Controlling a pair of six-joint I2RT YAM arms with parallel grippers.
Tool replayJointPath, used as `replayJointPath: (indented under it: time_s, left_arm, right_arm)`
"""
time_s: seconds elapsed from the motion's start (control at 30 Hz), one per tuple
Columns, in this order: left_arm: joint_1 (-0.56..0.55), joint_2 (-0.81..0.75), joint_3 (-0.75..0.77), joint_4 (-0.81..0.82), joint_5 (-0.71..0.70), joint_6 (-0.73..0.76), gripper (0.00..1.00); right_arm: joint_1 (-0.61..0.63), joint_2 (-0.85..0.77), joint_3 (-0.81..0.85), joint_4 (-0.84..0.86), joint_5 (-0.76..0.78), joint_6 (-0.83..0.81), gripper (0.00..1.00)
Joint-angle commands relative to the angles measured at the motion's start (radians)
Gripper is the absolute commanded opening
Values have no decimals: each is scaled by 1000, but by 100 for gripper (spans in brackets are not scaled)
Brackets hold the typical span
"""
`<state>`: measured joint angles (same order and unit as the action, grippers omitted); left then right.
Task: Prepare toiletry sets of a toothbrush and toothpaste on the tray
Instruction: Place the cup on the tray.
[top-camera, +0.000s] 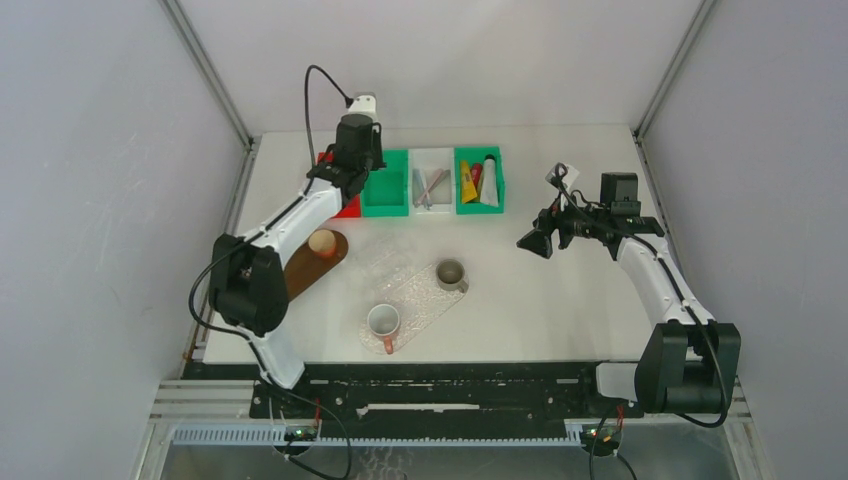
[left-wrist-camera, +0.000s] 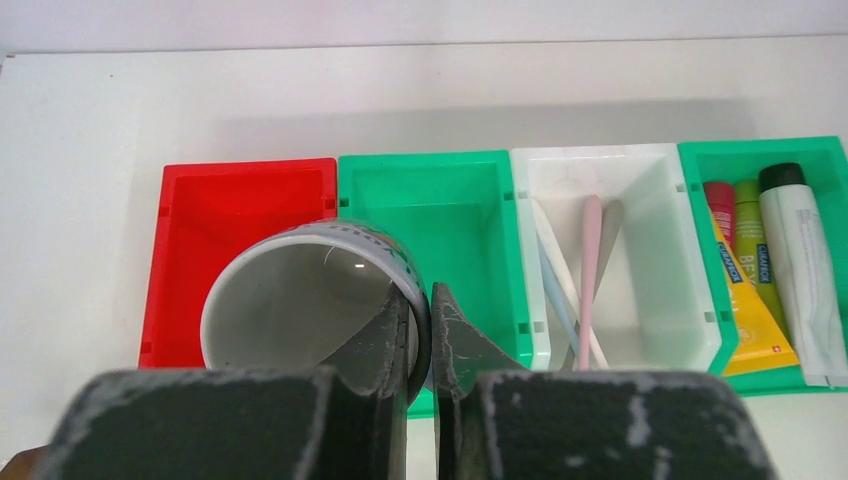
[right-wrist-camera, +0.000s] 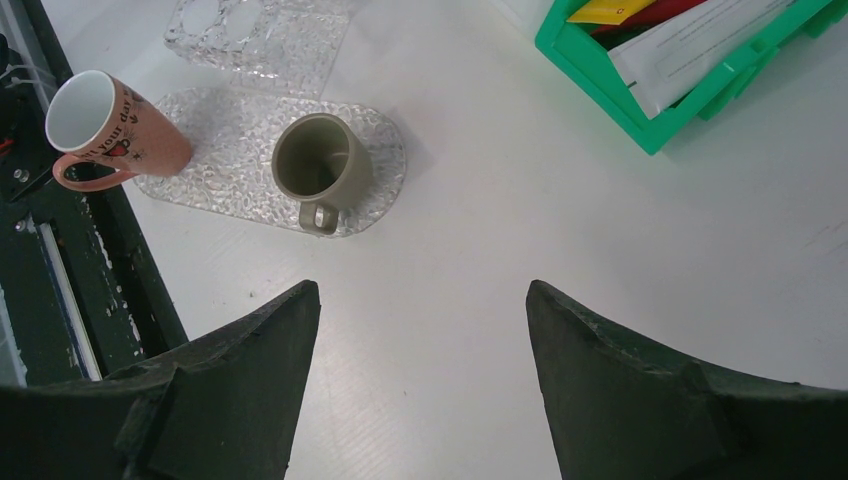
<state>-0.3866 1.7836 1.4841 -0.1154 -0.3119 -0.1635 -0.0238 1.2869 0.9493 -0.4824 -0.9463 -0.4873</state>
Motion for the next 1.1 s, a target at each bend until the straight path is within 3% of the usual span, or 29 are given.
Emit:
replayJointPath:
  time_s: [0.0,1.07]
  left_arm:
    - [-13,-129,-25,108,-19,27,0]
    - [-68,-472,-228,109,2,-29,0]
  right_arm:
    - [0,-16,13,15,-5,-16,84]
    - [-7,-62,13,14,-43,-6,84]
